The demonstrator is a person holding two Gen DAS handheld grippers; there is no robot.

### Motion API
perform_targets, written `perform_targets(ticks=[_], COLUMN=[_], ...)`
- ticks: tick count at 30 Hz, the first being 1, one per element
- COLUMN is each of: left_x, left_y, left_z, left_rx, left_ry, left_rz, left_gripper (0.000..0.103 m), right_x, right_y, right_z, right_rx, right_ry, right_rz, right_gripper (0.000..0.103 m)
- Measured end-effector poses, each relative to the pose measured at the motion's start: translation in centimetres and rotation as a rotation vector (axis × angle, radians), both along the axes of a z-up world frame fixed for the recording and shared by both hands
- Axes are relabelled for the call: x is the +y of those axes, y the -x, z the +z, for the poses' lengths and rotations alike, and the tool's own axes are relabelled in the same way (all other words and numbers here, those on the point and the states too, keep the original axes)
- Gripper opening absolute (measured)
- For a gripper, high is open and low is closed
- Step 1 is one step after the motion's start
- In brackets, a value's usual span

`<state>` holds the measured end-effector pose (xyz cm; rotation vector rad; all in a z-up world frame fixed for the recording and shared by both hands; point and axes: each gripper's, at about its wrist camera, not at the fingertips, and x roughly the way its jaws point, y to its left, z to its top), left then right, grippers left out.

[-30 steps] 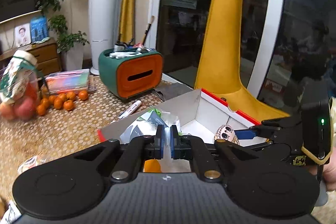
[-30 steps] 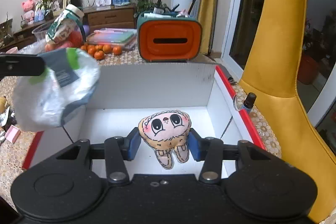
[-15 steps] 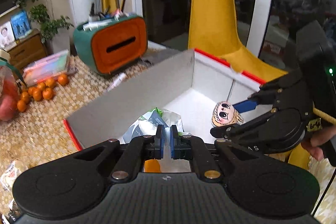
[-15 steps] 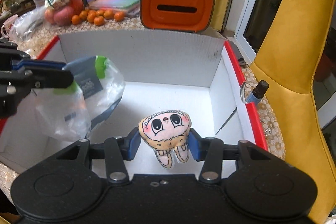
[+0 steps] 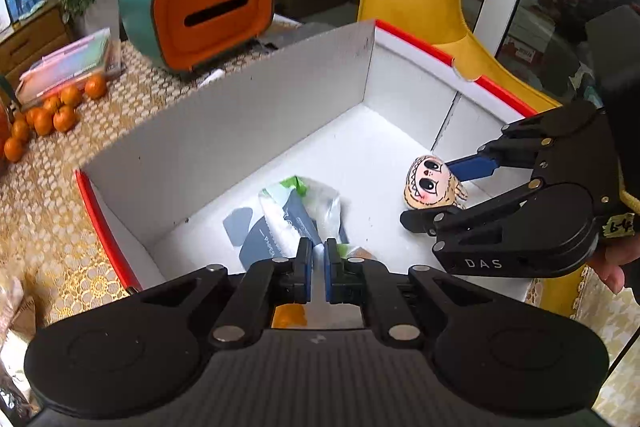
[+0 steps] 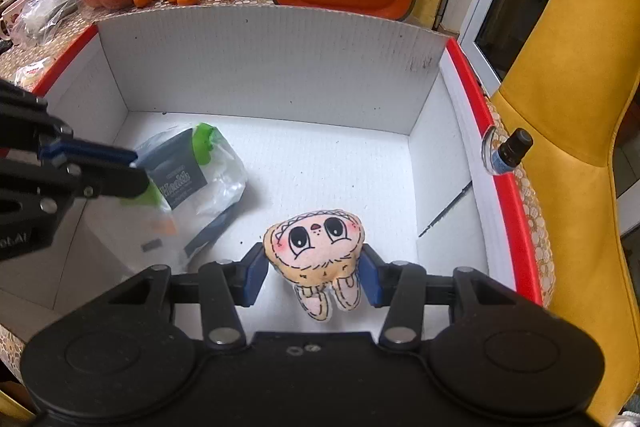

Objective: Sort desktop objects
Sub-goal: 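Open the right tool to drop the plush while the left tool releases the tissue pack into the box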

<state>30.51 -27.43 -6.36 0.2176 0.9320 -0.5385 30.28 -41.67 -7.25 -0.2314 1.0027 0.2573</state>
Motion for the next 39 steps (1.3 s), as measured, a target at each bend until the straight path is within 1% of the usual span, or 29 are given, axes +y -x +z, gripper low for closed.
perform_targets(ticks=[7,8,10,11,12,16,18,20,23,27,33,39], left_x=[0.0,0.1,0.2,0.3,0.4,0.7,0.8,1.0,1.2,1.6,1.7,2.0], left_y=[-0.2,-0.2,-0.1,0.0,0.1,0.5,0.6,0.9,1.4,1.8,2.5,2.9], left_z=[-0.5,-0.5,-0.5,-0.5,-0.5,-0.1,0.1,0.4,0.7,0.9,1.3,1.8], left_rx=[0.022,0.022,0.026,0.027,0.024,0.011,0.009,-0.001,-0.019,-0.026,-0.063,-0.092], left_ry=[0.007,0.009,0.012,0.017,0.02,0.022,0.023,0.038,0.037,0.049,0.048,0.059], left_rz=[0.01,0.012,0.02,0.021,0.022,0.029,0.036,0.034,0.036,0.047,0.028,0.03], left_gripper=[0.005,0.005,0.005,0.005,0.005,0.005,0.006,0.006,0.006,0.006,0.006,0.006], right_x=[-0.1,-0.1,-0.1,-0.1,-0.1,-0.1,-0.2,-0.2,-0.2,-0.2,0.4,0.8], right_y=[0.1,0.1,0.1,0.0,0.1,0.1,0.3,0.5,0.8,1.6,2.4,2.8], right_z=[-0.2,-0.2,-0.2,-0.2,-0.1,0.0,0.3,0.7,1.3,1.9,2.8,2.8], right_rx=[0.007,0.007,0.002,-0.002,-0.005,-0.009,-0.015,-0.026,-0.049,-0.087,-0.111,-0.108], right_ry=[-0.001,-0.003,-0.003,-0.003,-0.004,-0.009,-0.018,-0.03,-0.043,-0.035,-0.031,-0.032], right_rz=[-0.001,-0.003,-0.007,-0.009,-0.01,-0.014,-0.017,-0.016,-0.017,-0.017,0.007,0.014], right_gripper=[0.049,0.051,0.057,0.063,0.065,0.066,0.069,0.07,0.073,0.073,0.074,0.074])
